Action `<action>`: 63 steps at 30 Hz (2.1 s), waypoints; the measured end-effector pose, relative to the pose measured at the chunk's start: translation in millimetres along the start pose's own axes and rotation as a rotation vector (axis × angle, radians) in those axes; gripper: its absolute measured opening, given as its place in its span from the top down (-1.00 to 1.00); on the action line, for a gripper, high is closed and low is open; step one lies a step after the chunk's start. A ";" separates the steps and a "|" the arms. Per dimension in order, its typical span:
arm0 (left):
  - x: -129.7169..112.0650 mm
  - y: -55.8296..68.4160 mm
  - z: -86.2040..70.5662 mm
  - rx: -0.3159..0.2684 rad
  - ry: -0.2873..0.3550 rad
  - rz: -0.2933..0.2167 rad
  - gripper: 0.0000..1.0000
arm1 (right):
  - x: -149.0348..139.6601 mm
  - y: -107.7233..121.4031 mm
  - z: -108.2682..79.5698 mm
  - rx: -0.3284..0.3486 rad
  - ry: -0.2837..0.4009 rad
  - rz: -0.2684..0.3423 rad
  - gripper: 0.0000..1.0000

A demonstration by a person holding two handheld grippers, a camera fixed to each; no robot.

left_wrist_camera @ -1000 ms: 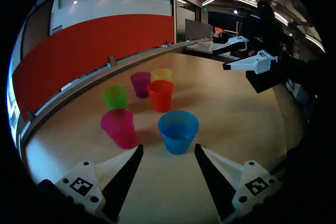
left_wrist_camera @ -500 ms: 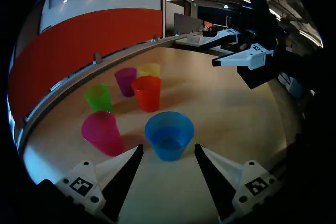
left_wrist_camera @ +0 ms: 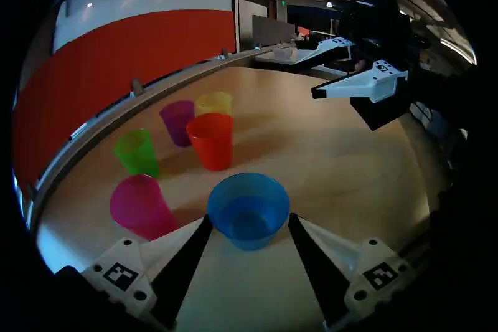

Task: Pour water

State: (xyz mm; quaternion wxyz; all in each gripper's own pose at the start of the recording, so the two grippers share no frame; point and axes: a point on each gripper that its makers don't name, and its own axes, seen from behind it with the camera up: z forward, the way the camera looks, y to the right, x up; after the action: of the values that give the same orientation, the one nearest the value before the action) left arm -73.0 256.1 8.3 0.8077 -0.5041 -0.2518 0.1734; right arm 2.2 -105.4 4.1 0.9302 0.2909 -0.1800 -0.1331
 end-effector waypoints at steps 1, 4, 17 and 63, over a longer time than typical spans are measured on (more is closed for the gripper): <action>0.2 -0.2 1.1 0.000 -0.001 0.002 -0.81 | -0.8 0.1 0.2 0.001 -0.001 0.001 -1.00; 1.0 -0.7 3.8 0.000 -0.002 0.005 -0.81 | -2.9 0.3 0.7 0.002 -0.003 0.004 -1.00; 6.0 -1.8 15.4 0.000 0.006 0.007 -0.81 | -9.4 4.2 0.9 -0.001 -0.006 0.012 -1.00; 46.3 -5.2 -39.9 0.128 0.133 -0.006 -0.72 | 13.2 -4.4 8.9 -0.007 0.035 -0.003 -1.00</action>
State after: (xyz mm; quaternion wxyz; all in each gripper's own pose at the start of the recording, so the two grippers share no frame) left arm -11.9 249.6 9.1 0.8537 -0.4611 -0.1874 0.1529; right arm 9.8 -118.0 11.7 0.9341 0.2901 -0.1626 -0.1299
